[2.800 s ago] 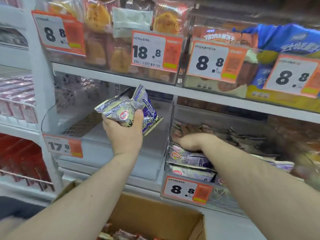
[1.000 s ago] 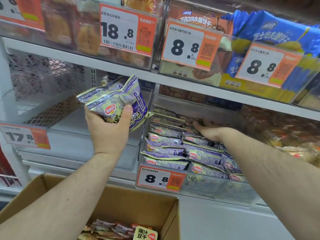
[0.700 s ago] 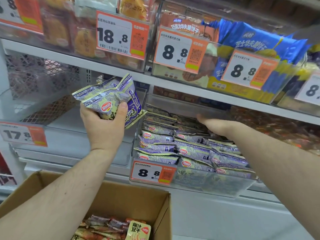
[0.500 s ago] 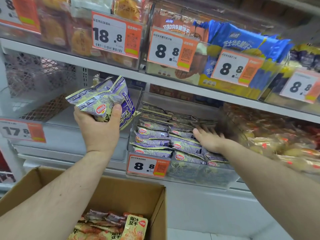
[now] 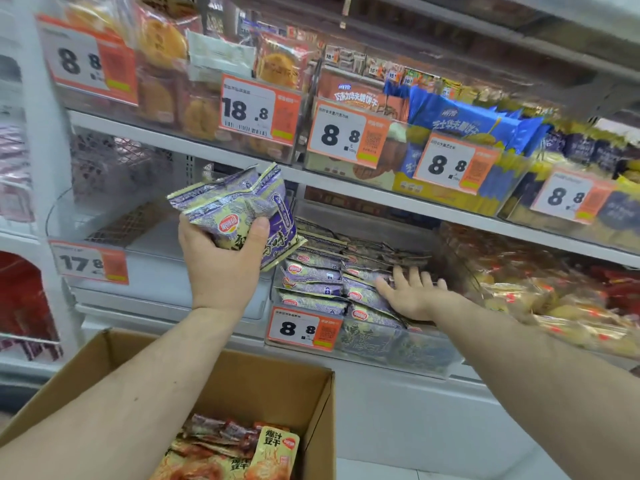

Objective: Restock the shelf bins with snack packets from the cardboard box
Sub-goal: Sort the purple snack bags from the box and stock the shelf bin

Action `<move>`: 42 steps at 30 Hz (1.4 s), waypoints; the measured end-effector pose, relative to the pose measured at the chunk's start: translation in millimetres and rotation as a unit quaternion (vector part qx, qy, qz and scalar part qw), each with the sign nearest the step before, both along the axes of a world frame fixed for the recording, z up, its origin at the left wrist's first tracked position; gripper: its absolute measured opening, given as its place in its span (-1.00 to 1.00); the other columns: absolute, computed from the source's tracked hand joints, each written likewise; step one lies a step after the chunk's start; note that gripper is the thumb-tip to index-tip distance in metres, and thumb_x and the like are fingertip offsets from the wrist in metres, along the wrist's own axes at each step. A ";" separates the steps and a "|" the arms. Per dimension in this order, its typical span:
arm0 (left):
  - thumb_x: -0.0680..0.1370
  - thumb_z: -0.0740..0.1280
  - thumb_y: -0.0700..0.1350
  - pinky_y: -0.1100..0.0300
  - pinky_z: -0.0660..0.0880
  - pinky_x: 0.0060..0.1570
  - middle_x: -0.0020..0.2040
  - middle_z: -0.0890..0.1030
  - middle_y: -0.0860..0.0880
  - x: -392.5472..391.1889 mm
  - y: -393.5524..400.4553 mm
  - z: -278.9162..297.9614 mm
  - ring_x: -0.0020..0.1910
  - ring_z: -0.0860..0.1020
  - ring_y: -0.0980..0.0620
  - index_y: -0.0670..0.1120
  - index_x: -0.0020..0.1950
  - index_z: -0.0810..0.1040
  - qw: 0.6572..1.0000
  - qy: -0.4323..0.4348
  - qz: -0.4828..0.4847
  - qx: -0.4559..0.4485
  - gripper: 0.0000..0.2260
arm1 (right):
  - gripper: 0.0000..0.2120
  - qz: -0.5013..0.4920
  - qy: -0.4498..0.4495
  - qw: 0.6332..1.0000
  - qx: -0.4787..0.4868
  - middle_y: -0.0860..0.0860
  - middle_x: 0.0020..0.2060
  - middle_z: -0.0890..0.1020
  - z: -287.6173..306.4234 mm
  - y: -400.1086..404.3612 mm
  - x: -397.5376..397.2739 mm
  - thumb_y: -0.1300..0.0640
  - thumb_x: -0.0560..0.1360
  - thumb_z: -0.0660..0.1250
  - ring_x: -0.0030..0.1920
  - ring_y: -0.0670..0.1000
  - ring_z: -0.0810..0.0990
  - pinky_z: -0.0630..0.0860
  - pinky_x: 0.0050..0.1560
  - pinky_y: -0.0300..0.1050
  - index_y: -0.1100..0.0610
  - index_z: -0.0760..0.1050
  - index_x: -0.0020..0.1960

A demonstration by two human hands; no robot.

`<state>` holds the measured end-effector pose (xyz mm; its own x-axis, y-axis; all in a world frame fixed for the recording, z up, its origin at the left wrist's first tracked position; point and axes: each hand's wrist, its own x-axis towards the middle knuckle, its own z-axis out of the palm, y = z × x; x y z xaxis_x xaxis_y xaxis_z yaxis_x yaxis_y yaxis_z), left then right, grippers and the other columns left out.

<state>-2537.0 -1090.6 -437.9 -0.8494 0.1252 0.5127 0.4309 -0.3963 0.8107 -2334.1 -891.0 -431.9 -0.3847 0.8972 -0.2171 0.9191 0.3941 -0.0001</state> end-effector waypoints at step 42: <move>0.55 0.22 -0.19 0.09 0.49 0.16 0.39 0.51 -0.05 -9.6 45.0 0.8 0.27 0.50 -0.14 0.16 0.60 0.10 0.816 0.105 -0.164 -0.544 -0.34 | -0.48 -0.079 0.569 0.784 -0.236 0.01 0.41 0.39 57.2 -13.5 -122.8 0.04 0.54 0.41 0.41 0.05 0.34 0.22 0.42 0.01 0.20 0.38 0.42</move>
<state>-2546.6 -1045.6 -437.2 -0.5862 0.8065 0.0774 0.6215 0.3863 0.6816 -2456.9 -904.5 -374.6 -0.4616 0.8765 -0.1366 0.2561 -0.0158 -0.9665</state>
